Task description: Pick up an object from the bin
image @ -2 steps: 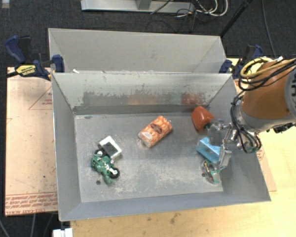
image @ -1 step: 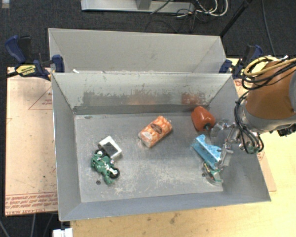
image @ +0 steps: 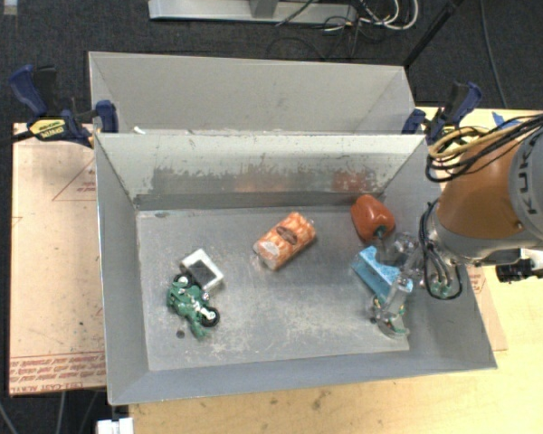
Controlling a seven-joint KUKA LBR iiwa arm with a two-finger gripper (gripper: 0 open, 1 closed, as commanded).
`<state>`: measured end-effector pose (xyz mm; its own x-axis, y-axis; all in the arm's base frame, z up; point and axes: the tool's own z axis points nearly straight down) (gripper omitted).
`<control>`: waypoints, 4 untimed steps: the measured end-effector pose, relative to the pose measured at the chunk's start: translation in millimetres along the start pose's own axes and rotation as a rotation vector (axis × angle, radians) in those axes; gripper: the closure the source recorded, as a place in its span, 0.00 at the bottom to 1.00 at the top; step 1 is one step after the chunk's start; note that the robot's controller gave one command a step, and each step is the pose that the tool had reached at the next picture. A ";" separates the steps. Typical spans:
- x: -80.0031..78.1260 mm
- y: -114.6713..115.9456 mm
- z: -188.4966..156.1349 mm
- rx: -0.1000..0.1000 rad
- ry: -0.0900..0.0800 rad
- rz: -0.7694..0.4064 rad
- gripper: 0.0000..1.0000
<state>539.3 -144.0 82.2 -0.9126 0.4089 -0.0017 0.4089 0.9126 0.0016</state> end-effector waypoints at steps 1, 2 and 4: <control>5.7 -4.3 11.5 -0.001 0.003 -0.025 1.00; 5.7 -4.3 11.5 -0.001 0.003 -0.026 1.00; 7.4 -4.8 -3.2 0.001 0.007 -0.027 1.00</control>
Offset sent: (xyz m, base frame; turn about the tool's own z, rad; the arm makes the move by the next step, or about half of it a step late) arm 0.0000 0.0000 0.0000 0.0000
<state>530.6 -145.4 85.4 -0.9231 0.3845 0.0049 0.3845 0.9231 0.0005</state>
